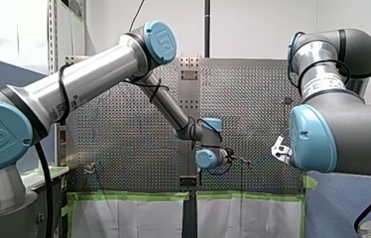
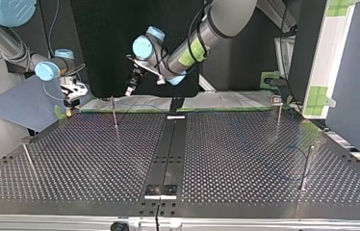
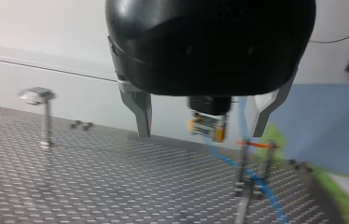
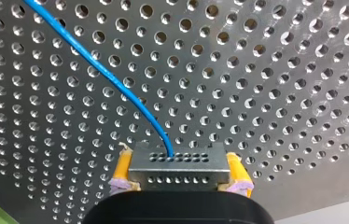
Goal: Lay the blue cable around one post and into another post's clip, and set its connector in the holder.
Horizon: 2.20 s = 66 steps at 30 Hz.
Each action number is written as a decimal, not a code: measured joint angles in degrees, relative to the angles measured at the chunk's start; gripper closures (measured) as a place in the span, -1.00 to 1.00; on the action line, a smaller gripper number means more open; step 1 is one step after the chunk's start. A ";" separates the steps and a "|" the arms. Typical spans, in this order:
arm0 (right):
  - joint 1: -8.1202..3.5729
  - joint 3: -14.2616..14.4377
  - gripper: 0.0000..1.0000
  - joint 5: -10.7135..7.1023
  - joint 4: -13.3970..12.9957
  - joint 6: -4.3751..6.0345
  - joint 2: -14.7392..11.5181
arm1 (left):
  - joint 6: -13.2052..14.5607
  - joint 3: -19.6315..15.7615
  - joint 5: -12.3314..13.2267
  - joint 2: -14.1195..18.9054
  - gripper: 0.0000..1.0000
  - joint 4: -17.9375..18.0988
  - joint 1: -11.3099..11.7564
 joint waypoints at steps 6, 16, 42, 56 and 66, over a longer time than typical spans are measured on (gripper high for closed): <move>-0.06 0.00 1.00 -0.81 -0.06 0.30 -0.01 | -0.20 -3.53 -3.51 3.53 -0.98 3.46 -1.22; -0.01 0.00 1.00 -1.30 0.01 0.65 0.01 | -4.29 -9.77 -8.72 9.77 -0.98 6.30 -0.90; 0.26 0.00 1.00 -1.67 0.32 0.78 0.01 | -8.62 -24.44 -9.07 24.43 -0.98 9.90 1.24; 0.33 0.00 1.00 -1.79 0.38 0.70 0.01 | -7.92 -32.70 -9.08 32.71 -0.98 12.37 2.82; 0.43 0.00 1.00 -1.80 0.47 0.57 0.01 | -6.61 -38.26 -5.49 38.27 -0.98 17.82 7.46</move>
